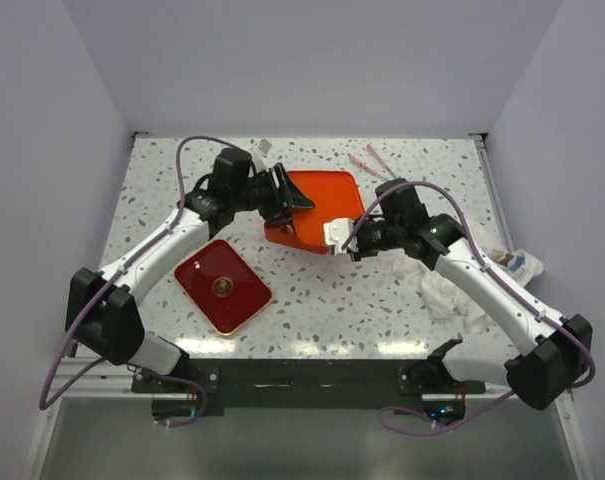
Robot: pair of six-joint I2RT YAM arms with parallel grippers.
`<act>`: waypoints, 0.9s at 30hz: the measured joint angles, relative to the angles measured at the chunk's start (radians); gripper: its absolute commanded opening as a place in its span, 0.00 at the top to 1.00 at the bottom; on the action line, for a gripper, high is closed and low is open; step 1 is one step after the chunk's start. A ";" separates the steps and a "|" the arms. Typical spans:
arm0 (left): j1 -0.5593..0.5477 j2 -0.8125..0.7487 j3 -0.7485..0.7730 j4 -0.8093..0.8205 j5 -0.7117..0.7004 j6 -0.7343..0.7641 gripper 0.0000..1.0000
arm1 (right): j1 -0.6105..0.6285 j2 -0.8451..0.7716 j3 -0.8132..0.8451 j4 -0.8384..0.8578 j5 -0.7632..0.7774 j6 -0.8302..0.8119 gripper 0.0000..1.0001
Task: Pack the cookies
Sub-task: Pick up the box lid from the center of the board.
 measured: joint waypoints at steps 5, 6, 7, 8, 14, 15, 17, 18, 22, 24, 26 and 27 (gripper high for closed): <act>-0.001 0.003 0.010 -0.027 -0.007 0.008 0.80 | 0.022 0.000 -0.028 0.036 0.022 -0.002 1.00; -0.001 0.005 0.010 -0.031 -0.009 0.008 0.89 | 0.022 0.000 -0.031 0.046 0.024 0.002 1.00; -0.001 0.006 0.010 -0.035 -0.012 0.008 0.93 | 0.022 0.000 -0.034 0.058 0.027 0.006 1.00; -0.001 0.007 0.010 -0.037 -0.014 0.002 0.98 | 0.022 -0.001 -0.038 0.066 0.028 0.013 0.97; 0.000 0.010 0.022 -0.071 -0.050 0.023 1.00 | 0.026 -0.002 -0.061 0.131 0.047 0.097 0.47; 0.000 0.012 0.032 -0.092 -0.062 0.036 1.00 | 0.026 -0.004 -0.061 0.156 0.050 0.121 0.42; 0.000 0.019 0.068 -0.149 -0.101 0.067 1.00 | 0.025 -0.008 -0.061 0.199 0.064 0.187 0.32; 0.001 0.025 0.097 -0.189 -0.128 0.091 1.00 | 0.025 -0.010 -0.059 0.219 0.075 0.232 0.30; 0.001 0.043 0.261 -0.336 -0.273 0.218 1.00 | 0.019 -0.009 -0.042 0.277 0.132 0.422 0.07; -0.001 0.042 0.339 -0.386 -0.349 0.302 1.00 | 0.000 -0.008 -0.032 0.314 0.179 0.566 0.03; -0.018 0.040 0.401 -0.416 -0.454 0.399 1.00 | -0.042 0.000 -0.018 0.343 0.205 0.708 0.04; -0.030 0.035 0.412 -0.418 -0.494 0.443 1.00 | -0.082 0.014 0.000 0.348 0.197 0.804 0.04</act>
